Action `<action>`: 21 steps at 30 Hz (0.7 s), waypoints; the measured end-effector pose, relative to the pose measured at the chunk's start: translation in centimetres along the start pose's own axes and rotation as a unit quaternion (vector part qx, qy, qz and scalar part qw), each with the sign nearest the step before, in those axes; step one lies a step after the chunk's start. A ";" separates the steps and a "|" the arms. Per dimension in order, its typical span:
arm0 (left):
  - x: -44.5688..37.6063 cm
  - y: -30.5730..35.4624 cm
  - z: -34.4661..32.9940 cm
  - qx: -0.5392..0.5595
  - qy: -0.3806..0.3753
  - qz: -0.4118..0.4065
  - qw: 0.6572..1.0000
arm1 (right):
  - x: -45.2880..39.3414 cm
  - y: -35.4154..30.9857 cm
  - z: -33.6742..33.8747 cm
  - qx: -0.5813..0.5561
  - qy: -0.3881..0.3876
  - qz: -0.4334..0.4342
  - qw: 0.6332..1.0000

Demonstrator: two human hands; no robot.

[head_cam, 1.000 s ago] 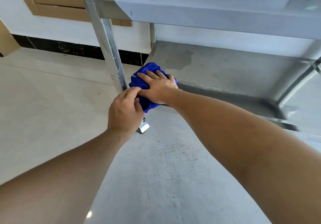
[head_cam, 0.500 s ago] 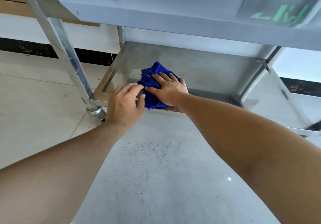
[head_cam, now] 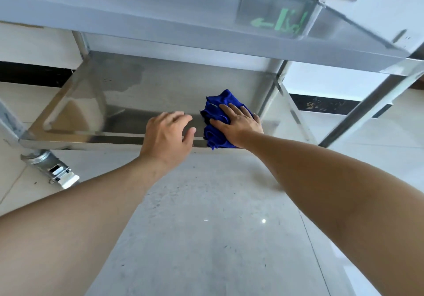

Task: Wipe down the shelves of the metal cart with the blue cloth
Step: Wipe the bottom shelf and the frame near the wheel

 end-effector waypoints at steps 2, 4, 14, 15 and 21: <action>-0.2 1.0 -0.8 0.009 0.002 -0.010 1.000 | 0.4 2.6 0.6 -0.001 0.008 -0.027 1.000; -0.4 1.9 -1.6 0.017 0.006 -0.019 1.000 | 0.8 5.1 1.2 0.003 0.012 -0.055 0.998; -1.7 6.5 -5.4 0.030 -0.020 -0.013 0.999 | 1.0 14.5 2.9 0.039 0.027 -0.149 0.988; -1.7 6.5 -5.5 0.028 -0.021 -0.012 0.999 | 0.7 14.9 3.0 0.040 0.028 -0.155 0.987; -1.9 4.8 -4.9 0.012 -0.006 -0.023 1.000 | -2.5 14.9 2.8 0.038 0.033 -0.182 0.982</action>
Point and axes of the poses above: each hand's wrist, its own x-axis away from the middle knuckle, its own z-axis out of the back of the hand, y = z × x, the point moved 4 cm from there along -x, towards the middle knuckle, and after that the axes turned 6 degrees about y, right-handed, at the moved point
